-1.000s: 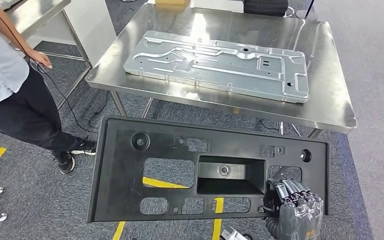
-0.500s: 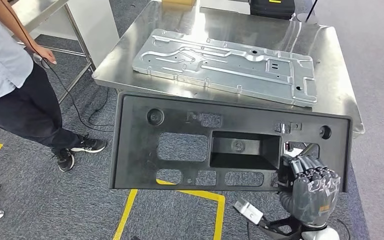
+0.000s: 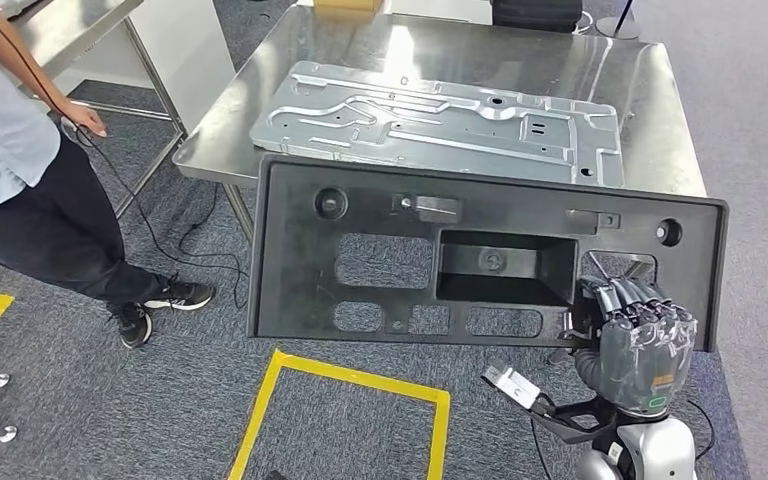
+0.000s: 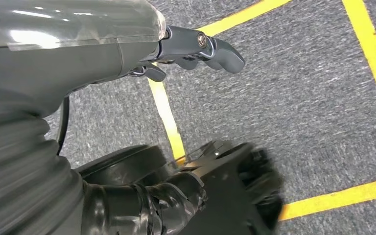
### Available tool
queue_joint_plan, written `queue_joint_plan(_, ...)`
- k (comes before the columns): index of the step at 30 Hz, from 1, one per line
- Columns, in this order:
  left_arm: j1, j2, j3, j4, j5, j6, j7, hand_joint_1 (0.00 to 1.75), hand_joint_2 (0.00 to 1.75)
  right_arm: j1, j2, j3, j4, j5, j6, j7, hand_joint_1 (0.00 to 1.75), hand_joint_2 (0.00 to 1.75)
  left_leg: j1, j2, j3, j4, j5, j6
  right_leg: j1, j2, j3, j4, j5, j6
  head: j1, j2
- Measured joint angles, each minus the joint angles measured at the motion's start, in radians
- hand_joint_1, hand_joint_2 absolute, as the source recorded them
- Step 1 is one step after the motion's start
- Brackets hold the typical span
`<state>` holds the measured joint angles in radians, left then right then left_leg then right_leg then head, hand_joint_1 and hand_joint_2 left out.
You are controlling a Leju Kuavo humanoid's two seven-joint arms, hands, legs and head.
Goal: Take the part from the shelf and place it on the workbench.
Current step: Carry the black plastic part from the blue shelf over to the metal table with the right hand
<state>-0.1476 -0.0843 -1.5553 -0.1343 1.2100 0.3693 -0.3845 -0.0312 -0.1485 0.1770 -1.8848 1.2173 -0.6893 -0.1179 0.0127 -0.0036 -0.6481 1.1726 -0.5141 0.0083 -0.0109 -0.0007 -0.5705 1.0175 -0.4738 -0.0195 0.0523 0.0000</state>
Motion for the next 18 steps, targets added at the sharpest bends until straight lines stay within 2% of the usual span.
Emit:
queue_joint_plan(2,-0.002,0.000,0.000,0.000,0.000,0.000,0.000,0.00,1.75,-0.005,-0.004,0.002,0.002,0.000,0.000,0.005,1.75,1.75,-0.004,0.000,0.051,-0.112,0.043,0.008,0.003,0.001,-0.001,0.008,-0.007,0.009,0.000,0.000)
queue_joint_plan(3,-0.002,0.000,0.000,0.000,0.000,0.000,0.000,0.00,1.75,-0.006,-0.006,0.003,0.002,0.000,0.000,0.007,1.75,1.75,-0.006,-0.001,0.062,-0.137,0.046,0.012,0.004,0.001,-0.003,0.010,-0.008,0.013,0.000,0.000)
queue_joint_plan(6,0.000,0.000,0.000,0.000,0.001,0.000,0.001,0.00,1.75,-0.009,-0.012,0.005,0.004,0.000,-0.001,0.015,1.75,1.75,-0.007,-0.002,0.066,-0.149,0.048,0.027,0.004,0.001,-0.003,0.010,-0.010,0.028,0.001,0.000)
queue_joint_plan(7,-0.001,0.000,0.000,0.000,0.001,0.000,0.001,0.00,1.75,-0.010,-0.015,0.006,0.004,0.000,-0.001,0.017,1.75,1.75,-0.004,-0.002,0.070,-0.156,0.051,0.033,0.002,0.001,-0.008,0.022,-0.020,0.033,0.001,0.000)
queue_joint_plan(9,-0.003,0.000,0.000,0.000,0.001,0.000,0.001,0.00,1.75,-0.014,-0.021,0.006,0.006,0.000,-0.001,0.020,1.75,1.75,-0.001,0.000,0.076,-0.166,0.055,0.043,-0.002,0.001,-0.046,0.103,-0.067,0.042,0.002,0.000)
queue_joint_plan(11,-0.003,0.000,0.000,0.000,0.001,-0.001,0.001,0.00,1.75,-0.015,-0.025,0.007,0.010,0.000,-0.001,0.021,1.75,1.75,-0.001,0.001,0.076,-0.166,0.054,0.047,-0.005,0.001,-0.110,0.230,-0.120,0.049,0.002,0.000)
queue_joint_plan(12,-0.002,0.000,0.000,0.000,0.001,-0.001,0.001,0.00,1.75,-0.014,-0.026,0.007,0.012,0.000,-0.001,0.021,1.75,1.75,-0.001,0.001,0.076,-0.165,0.053,0.047,-0.006,0.001,-0.132,0.270,-0.127,0.052,0.002,0.000)
queue_joint_plan(13,-0.002,0.000,0.000,0.000,0.001,-0.001,0.001,0.00,1.75,-0.014,-0.027,0.008,0.014,0.000,-0.001,0.022,1.75,1.75,-0.001,0.000,0.077,-0.164,0.052,0.047,-0.009,0.001,-0.138,0.275,-0.114,0.055,0.002,0.000)
queue_joint_plan(14,-0.002,0.000,0.000,0.000,0.001,-0.001,0.001,0.00,1.75,-0.014,-0.028,0.008,0.015,0.000,-0.001,0.022,1.75,1.75,0.000,0.000,0.078,-0.162,0.050,0.045,-0.011,0.001,-0.124,0.241,-0.084,0.056,0.002,0.000)
queue_joint_plan(15,-0.002,0.000,0.000,0.000,0.001,-0.001,0.001,0.00,1.75,-0.015,-0.028,0.008,0.016,0.000,-0.001,0.022,1.75,1.75,0.000,-0.001,0.080,-0.159,0.047,0.043,-0.014,0.000,-0.094,0.176,-0.045,0.056,0.002,0.000)
queue_joint_plan(16,-0.002,0.000,0.000,0.000,0.001,-0.001,0.001,0.00,1.75,-0.015,-0.028,0.009,0.016,0.000,-0.001,0.022,1.75,1.75,0.000,-0.002,0.080,-0.155,0.043,0.039,-0.014,0.000,-0.063,0.111,-0.020,0.055,0.002,0.000)
queue_joint_plan(17,-0.002,0.000,0.000,0.000,0.001,-0.001,0.001,0.00,1.75,-0.016,-0.028,0.010,0.017,0.000,-0.001,0.022,1.75,1.75,-0.002,-0.003,0.080,-0.151,0.040,0.035,-0.013,0.001,-0.038,0.059,-0.003,0.052,0.002,0.000)
queue_joint_plan(18,-0.003,0.000,0.000,0.000,0.001,-0.001,0.001,0.00,1.75,-0.016,-0.028,0.010,0.017,0.000,-0.001,0.022,1.75,1.75,-0.003,-0.003,0.078,-0.149,0.038,0.029,-0.011,0.002,-0.025,0.028,0.003,0.048,0.002,0.000)
